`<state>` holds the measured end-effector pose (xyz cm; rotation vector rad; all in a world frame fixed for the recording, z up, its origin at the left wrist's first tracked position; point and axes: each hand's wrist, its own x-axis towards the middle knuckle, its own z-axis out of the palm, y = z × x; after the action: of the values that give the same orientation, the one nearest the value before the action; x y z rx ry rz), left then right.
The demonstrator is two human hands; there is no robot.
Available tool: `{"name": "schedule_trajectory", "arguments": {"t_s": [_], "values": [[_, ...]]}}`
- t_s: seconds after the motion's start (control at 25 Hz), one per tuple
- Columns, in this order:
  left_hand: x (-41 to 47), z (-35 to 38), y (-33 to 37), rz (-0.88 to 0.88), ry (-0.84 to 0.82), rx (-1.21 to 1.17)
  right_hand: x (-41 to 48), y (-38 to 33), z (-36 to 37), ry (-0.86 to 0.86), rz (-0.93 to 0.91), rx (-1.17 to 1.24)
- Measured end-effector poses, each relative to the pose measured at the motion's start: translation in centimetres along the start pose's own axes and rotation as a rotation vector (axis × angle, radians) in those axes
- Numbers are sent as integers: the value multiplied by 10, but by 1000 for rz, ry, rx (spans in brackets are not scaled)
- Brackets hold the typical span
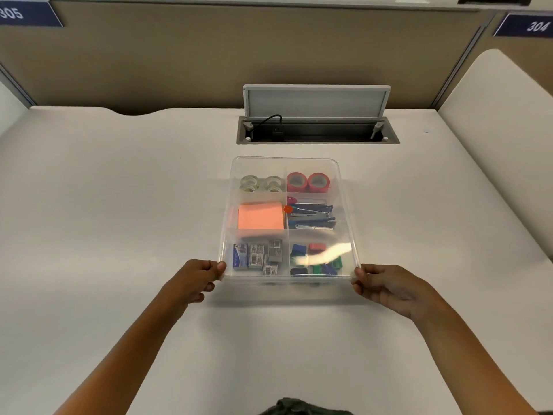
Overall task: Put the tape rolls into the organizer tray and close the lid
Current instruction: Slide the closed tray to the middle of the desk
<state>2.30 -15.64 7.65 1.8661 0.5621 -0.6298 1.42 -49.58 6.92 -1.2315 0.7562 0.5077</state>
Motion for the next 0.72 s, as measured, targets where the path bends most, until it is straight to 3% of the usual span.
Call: {"name": "schedule_trajectory", "arguments": {"t_s": [0.16,0.4,0.56,0.64,0.72], "values": [[-1,2,-5,-24,-36,-82,4,6,-2,-8,-36,66],[2,-6,-3,-17,-86,-60,4,-3,-3,-22,-14,-106],[3,-20,11,-1,-82,18,-4,-20,-11,105,-237,-441],[12,-24,26,44,-25,23,0,-41,-5,229,-401,-515],[29,-25,44,123,44,27,11,-66,6,227,-508,-525]]}}
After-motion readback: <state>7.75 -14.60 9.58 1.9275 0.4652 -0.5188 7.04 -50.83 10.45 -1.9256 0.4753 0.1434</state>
